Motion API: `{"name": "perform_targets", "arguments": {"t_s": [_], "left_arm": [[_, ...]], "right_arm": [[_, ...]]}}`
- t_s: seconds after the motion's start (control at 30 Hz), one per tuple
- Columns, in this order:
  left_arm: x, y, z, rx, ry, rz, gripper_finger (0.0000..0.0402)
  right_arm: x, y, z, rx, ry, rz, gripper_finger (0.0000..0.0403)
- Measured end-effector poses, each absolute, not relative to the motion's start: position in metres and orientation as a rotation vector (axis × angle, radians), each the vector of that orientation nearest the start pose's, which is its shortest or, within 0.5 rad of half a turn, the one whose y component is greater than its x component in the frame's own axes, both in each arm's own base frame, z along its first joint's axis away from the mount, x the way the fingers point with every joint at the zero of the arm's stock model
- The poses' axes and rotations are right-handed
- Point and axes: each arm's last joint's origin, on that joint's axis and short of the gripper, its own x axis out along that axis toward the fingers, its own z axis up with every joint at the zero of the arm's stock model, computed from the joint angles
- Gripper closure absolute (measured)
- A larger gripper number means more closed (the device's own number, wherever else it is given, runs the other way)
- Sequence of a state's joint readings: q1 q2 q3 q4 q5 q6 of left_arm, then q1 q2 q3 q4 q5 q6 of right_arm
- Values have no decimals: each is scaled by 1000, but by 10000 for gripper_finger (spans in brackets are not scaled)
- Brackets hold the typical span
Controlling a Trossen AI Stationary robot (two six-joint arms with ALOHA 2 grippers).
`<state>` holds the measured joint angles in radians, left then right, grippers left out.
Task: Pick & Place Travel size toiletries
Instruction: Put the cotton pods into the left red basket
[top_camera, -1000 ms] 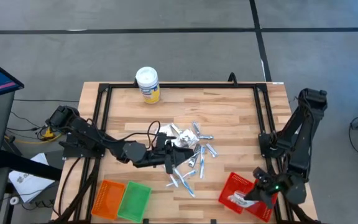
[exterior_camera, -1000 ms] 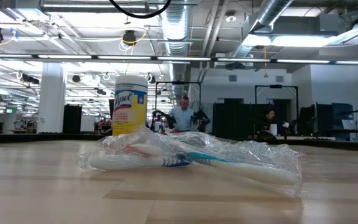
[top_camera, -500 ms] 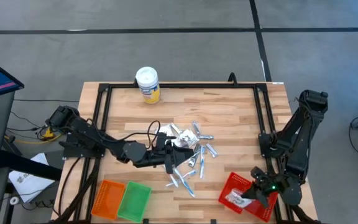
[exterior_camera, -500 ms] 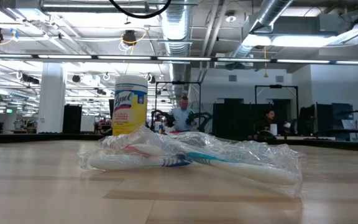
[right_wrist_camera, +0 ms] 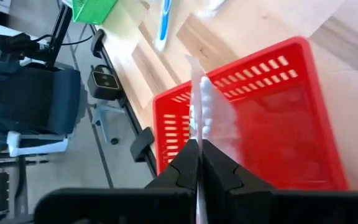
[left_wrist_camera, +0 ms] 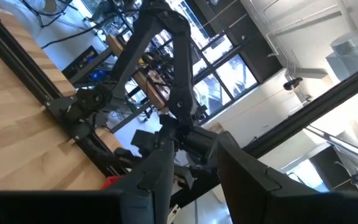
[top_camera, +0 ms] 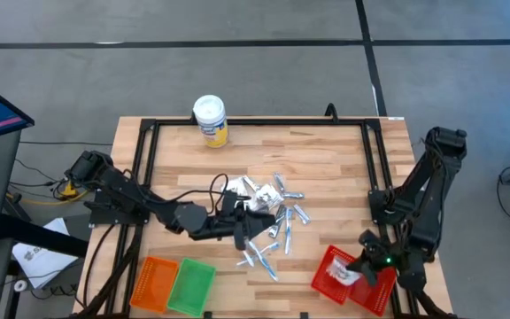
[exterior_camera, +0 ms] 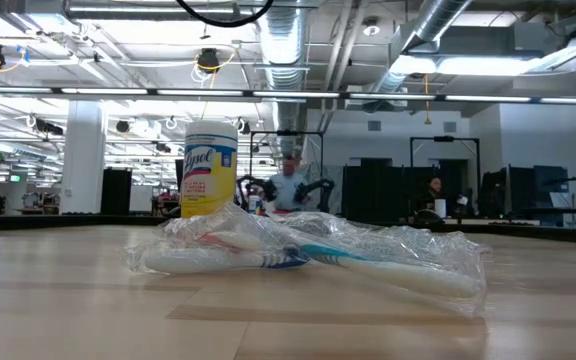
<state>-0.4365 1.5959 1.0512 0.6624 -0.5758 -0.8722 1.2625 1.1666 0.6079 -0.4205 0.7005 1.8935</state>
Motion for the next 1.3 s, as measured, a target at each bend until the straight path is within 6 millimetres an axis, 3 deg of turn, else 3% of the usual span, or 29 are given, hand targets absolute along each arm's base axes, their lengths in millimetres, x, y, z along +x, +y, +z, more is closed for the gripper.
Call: {"name": "perform_targets", "arguments": {"t_s": [0.47,1.3], "left_arm": [[331,-138,302,-926,-156,84,284],[331,-138,302,-926,-157,89,284]], "right_arm": [[72,165,202,874,766,-191,403],[72,165,197,754,799,-180,403]]}}
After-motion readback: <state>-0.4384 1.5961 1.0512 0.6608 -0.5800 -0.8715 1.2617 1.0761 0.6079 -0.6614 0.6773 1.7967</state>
